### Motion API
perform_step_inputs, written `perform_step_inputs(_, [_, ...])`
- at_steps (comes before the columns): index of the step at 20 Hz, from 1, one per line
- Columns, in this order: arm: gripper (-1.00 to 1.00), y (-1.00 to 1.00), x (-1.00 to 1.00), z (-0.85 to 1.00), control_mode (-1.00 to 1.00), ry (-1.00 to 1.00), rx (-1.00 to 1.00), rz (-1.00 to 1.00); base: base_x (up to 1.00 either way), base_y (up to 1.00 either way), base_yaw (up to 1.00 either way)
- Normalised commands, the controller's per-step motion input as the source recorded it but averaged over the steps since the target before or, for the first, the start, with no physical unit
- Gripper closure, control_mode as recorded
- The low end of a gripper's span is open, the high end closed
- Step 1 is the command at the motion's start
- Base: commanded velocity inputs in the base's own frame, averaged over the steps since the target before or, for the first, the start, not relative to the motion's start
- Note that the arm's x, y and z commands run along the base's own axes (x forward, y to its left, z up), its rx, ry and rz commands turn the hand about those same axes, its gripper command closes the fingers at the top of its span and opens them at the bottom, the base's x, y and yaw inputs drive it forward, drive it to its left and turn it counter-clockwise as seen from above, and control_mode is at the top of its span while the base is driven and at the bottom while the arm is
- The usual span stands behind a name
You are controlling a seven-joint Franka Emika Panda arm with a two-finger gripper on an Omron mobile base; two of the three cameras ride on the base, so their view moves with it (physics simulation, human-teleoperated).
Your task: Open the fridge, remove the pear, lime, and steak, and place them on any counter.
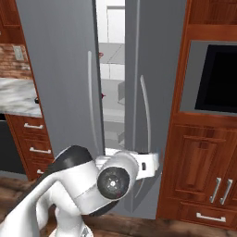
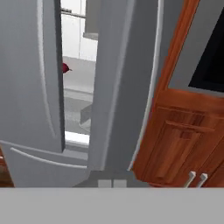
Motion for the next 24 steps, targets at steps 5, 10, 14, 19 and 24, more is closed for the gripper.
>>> perform_step_inputs(5, [1.00,1.00,0.00,0.66,-1.00,0.19,-0.32,-0.10,0.00,0.00,0.00])
perform_step_inputs(10, [1.00,1.00,0.21,0.09,-1.00,0.19,-0.30,-0.18,0.00,0.00,0.00])
perform_step_inputs(14, [1.00,1.00,0.51,0.00,-1.00,0.31,-0.31,-0.17,0.00,0.00,0.00])
perform_step_inputs(19, [1.00,0.94,0.62,0.07,-1.00,0.37,-0.27,-0.11,0.00,0.00,0.00])
perform_step_inputs(24, [1.00,0.16,0.42,0.00,-1.00,0.23,-0.05,-0.08,0.00,0.00,0.00])
